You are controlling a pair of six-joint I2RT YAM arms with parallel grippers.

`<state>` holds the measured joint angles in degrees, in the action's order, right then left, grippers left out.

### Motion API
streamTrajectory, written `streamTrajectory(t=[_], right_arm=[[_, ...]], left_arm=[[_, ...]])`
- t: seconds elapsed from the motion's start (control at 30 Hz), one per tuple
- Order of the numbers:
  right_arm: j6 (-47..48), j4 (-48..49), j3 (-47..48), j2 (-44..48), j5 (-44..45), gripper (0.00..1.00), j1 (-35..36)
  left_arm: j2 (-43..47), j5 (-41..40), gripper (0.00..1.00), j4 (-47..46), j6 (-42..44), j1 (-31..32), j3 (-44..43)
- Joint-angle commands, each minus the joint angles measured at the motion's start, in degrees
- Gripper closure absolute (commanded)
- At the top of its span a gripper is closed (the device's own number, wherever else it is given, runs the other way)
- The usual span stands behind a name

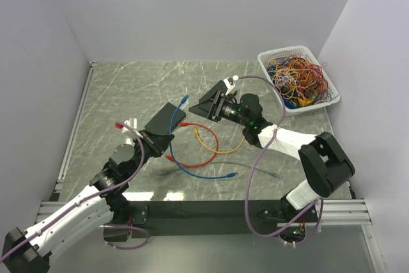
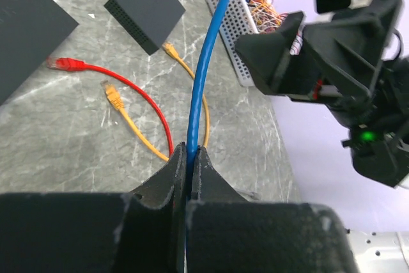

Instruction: Insert the plug into the switch port

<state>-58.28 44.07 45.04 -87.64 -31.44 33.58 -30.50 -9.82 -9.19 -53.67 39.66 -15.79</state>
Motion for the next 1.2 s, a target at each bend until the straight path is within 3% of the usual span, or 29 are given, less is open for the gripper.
streamTrajectory(t=[0.0,0.23,0.57,0.9,1.03,1.1,1.13,1.17], right_arm=[[-2.8,6.0,3.5,-1.0,-0.7,0.31,0.8],[-2.5,4.8,6.3,-3.4,0.7,0.32,1.7],[-2.2,2.1,11.9,-7.5,2.7,0.44,4.2],[-1.4,1.6,15.0,-9.0,1.9,1.0,6.5],[-0.3,5.8,13.9,-9.0,-2.5,1.0,6.5],[0.6,8.8,13.7,-8.9,-5.5,1.0,6.6],[2.4,9.3,13.3,-8.4,-6.9,1.0,6.5],[3.7,8.9,12.6,-8.0,-9.3,1.0,6.6]], left_arm=[[1.1,2.4,0.99,-4.9,0.5,0.3,1.0],[3.4,4.1,0.99,-7.1,1.3,0.4,2.8],[6.0,5.3,0.99,-10.7,0.9,0.4,4.6],[-0.4,5.1,0.99,-21.4,-2.7,0.6,8.3],[-6.3,6.7,0.99,-25.3,-2.5,1.6,7.4],[-9.6,8.1,0.93,-25.6,-1.2,2.2,6.7],[-10.4,8.6,0.79,-24.7,-0.6,2.7,6.0],[-11.2,9.0,0.7,-23.8,1.2,2.9,4.9]])
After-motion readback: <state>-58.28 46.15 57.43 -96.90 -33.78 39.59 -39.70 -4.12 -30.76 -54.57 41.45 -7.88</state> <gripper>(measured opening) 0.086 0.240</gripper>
